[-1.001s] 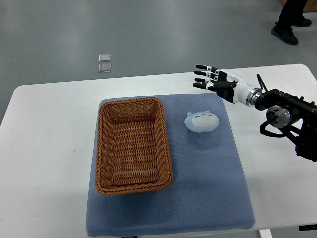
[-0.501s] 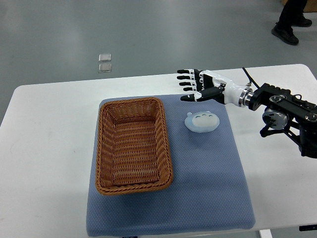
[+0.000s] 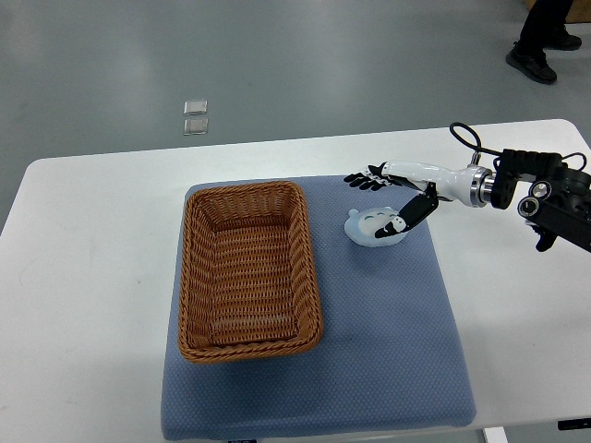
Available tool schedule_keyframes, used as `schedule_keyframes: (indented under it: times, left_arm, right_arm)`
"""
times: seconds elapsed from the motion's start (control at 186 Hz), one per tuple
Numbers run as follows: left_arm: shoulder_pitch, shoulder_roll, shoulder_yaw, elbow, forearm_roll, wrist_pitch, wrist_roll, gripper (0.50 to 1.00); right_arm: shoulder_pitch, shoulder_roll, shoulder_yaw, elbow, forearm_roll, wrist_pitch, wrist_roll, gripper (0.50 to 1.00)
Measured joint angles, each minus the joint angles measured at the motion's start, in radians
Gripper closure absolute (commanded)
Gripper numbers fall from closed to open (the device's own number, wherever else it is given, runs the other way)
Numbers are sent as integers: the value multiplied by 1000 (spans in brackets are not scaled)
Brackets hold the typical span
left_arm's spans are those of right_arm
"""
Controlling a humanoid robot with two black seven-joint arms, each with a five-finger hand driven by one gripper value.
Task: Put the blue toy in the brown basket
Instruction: 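Close the right hand's fingers around the plush toy, then lift the plush toy and carry it over the wicker basket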
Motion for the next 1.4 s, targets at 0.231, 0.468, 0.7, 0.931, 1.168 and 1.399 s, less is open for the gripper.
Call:
schedule_keyframes:
  times: [0.231, 0.468, 0.7, 0.931, 1.168, 1.399]
  left_arm:
    - [0, 0, 0, 0, 0, 0, 0, 500]
    - [0, 0, 0, 0, 0, 0, 0, 500]
    - [0, 0, 0, 0, 0, 0, 0, 500]
    - [0, 0, 0, 0, 0, 0, 0, 500]
    - [0, 0, 0, 0, 0, 0, 0, 500]
    - [0, 0, 0, 0, 0, 0, 0, 500]
  right_arm:
    - [-8, 13, -19, 0, -52, -40, 1, 591]
    - [-5, 15, -86, -3, -62, -84, -1, 599]
    - [-8, 15, -100, -27, -77, -93, -8, 732]
    - [-2, 20, -122, -43, -82, -115, -9, 904]
    - [3, 22, -120, -41, -76, -115, -3, 1000]
    - [42, 19, -91, -23, -60, -110, 47, 1000]
